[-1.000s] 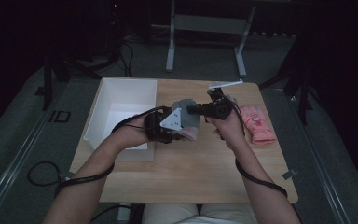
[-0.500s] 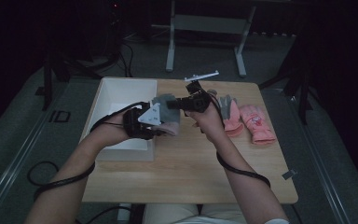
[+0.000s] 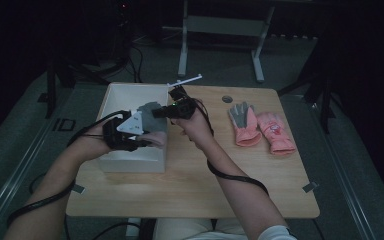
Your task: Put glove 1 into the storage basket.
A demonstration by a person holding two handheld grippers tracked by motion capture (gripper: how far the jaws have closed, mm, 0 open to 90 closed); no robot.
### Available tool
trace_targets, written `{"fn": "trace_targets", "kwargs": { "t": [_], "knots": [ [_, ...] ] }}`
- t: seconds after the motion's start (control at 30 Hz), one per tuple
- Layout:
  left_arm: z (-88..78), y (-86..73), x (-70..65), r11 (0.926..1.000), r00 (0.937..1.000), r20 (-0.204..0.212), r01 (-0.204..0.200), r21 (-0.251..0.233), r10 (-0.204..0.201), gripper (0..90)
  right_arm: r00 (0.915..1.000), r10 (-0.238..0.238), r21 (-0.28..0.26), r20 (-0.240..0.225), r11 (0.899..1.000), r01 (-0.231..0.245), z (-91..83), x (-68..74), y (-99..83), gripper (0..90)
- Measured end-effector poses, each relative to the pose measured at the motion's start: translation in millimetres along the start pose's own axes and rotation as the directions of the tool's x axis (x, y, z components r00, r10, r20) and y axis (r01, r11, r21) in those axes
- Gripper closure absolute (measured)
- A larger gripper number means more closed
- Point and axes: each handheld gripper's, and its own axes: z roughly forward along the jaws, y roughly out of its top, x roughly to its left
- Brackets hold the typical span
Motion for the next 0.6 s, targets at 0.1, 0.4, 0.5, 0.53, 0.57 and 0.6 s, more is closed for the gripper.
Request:
{"fn": "trace_targets", "kwargs": {
  "t": [0.1, 0.4, 0.5, 0.53, 0.57, 0.6],
  "knots": [
    [-5.5, -12.2, 3.3, 0.9996, 1.0, 0.008, 0.004, 0.027, -0.004, 69.0, 0.9999, -0.011, 0.019, -0.006, 1.0, 0.011, 15.9, 6.8, 3.0, 73.6],
    [5.5, -39.0, 21.8, 0.9976, 0.9995, 0.025, 0.019, 0.067, -0.021, 68.4, 0.9999, 0.008, 0.052, 0.009, 0.999, -0.008, 48.0, 7.2, 13.4, 73.7],
    [16.5, -45.5, 26.7, 0.9958, 0.9995, 0.029, 0.013, 0.091, -0.015, 68.5, 0.9988, -0.019, 0.097, 0.045, 0.995, 0.015, 61.2, 4.2, 16.2, 73.7],
    [20.5, -47.9, 28.1, 0.9949, 0.9996, 0.027, 0.01, 0.101, -0.013, 68.5, 0.9988, -0.019, 0.097, 0.045, 0.995, 0.015, 61.2, 4.2, 16.2, 73.7],
    [24.7, -49.9, 29.9, 0.9938, 0.9996, 0.025, 0.01, 0.111, -0.012, 68.5, 0.9984, -0.02, 0.107, 0.053, 0.994, 0.014, 65.0, 2.7, 16.6, 73.7],
    [28.8, -51.2, 30.9, 0.9927, 0.9996, 0.024, 0.008, 0.121, -0.011, 68.5, 0.9982, -0.015, 0.115, 0.058, 0.993, 0.009, 68.6, 1.2, 16.9, 73.7]
  ]
}}
